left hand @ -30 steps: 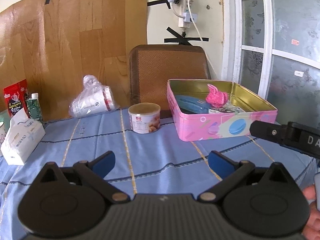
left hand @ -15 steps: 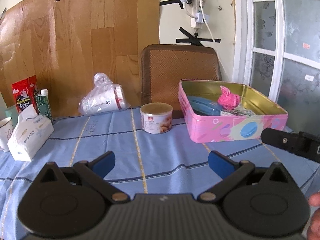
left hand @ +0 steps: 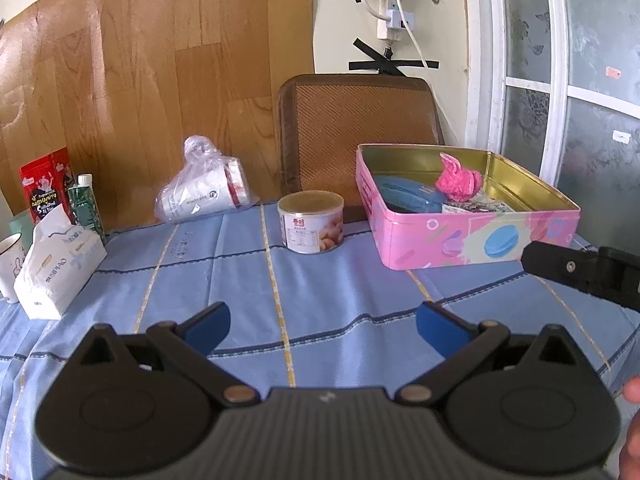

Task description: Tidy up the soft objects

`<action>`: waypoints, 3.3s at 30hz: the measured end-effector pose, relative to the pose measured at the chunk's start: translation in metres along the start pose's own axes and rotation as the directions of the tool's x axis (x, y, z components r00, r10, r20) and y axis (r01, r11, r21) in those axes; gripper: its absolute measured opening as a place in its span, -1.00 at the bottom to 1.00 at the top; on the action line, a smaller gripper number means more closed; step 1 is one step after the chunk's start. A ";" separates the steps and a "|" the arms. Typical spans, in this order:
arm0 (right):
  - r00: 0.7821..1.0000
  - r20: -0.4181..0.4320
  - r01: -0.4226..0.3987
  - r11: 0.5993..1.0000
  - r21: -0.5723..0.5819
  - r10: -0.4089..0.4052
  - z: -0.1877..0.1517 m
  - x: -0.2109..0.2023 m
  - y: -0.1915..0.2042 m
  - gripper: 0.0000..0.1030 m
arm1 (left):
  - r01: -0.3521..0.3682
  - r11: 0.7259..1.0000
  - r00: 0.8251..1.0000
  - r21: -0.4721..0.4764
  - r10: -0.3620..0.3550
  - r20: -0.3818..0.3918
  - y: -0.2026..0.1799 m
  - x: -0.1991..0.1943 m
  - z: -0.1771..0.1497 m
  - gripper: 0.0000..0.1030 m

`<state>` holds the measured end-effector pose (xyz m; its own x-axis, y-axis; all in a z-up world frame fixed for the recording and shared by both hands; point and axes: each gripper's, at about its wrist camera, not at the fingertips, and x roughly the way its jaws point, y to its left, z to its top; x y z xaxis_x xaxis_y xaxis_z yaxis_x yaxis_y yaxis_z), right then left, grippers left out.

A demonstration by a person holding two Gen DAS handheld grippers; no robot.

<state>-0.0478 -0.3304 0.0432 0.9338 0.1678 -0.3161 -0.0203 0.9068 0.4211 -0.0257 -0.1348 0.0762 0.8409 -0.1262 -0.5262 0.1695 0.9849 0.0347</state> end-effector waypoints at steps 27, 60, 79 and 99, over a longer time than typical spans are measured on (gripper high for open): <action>0.999 -0.036 0.010 1.000 0.022 -0.009 -0.004 0.007 -0.006 0.86 | -0.010 1.000 0.996 -0.001 0.009 -0.092 -0.001 0.019 -0.005 0.99; 0.998 -0.058 0.019 0.999 0.032 -0.017 -0.008 0.014 -0.008 0.87 | -0.002 1.000 0.989 0.020 0.005 -0.146 -0.006 0.033 -0.007 0.99; 0.998 -0.061 0.028 0.999 0.038 -0.025 -0.011 0.016 -0.009 0.87 | 0.003 1.000 0.988 0.025 0.001 -0.157 -0.008 0.037 -0.009 0.99; 0.998 -0.057 0.031 0.999 0.037 -0.029 -0.012 0.015 -0.008 0.87 | 0.006 1.000 0.987 0.026 -0.002 -0.160 -0.010 0.037 -0.011 0.99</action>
<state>-0.0378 -0.3307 0.0250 0.9120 0.1631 -0.3764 0.0222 0.8967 0.4422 -0.0022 -0.1484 0.0466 0.7477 -0.1078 -0.6552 0.1884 0.9806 0.0536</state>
